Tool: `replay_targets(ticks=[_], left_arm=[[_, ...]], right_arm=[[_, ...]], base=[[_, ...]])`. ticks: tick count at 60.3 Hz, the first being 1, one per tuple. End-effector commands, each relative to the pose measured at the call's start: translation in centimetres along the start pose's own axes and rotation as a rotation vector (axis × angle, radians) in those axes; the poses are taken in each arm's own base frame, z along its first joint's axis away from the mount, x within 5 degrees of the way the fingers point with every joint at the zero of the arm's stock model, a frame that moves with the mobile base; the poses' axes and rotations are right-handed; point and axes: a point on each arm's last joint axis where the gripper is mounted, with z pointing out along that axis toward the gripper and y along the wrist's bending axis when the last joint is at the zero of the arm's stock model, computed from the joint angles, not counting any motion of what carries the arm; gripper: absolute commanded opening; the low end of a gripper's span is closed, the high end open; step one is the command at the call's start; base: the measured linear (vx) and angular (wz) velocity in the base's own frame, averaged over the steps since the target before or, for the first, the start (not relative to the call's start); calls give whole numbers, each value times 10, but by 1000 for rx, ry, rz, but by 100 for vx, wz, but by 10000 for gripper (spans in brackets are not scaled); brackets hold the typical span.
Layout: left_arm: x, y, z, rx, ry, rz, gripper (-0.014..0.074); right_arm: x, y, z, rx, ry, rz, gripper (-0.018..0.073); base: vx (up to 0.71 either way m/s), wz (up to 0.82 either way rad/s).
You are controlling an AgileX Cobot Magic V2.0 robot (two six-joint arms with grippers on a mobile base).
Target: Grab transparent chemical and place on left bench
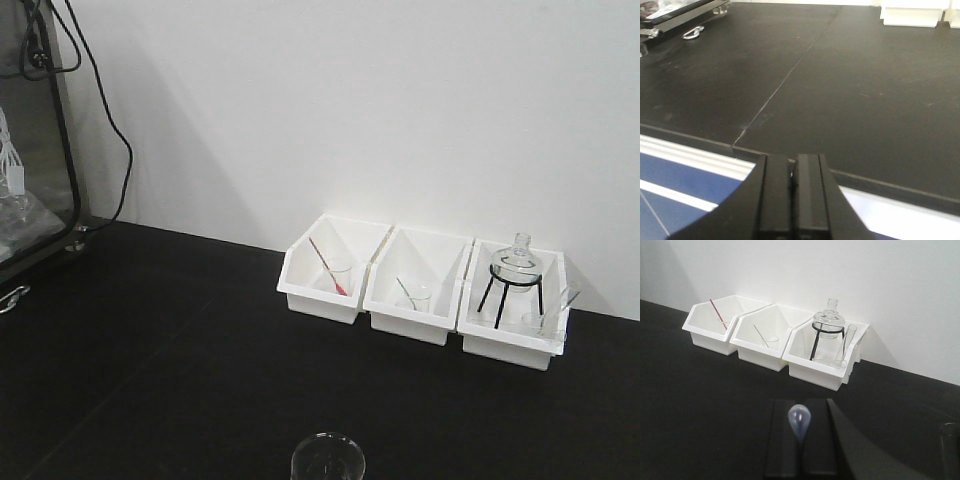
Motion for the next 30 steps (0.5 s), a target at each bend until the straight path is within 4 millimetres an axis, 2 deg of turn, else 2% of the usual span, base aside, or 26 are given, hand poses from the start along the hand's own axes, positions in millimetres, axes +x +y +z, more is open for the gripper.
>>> replay_targets(ticks=[1,30], left_arm=[[-3,0,-1,-2,-81,-9,-3],[-3,0,-1,-2,-81,-9,-3]], right_arm=[[-17,1,-1,-20,-96,-4,0],[-16,1,0,-22,-93,-4,0]], base=[[10,-8],[3,-3]])
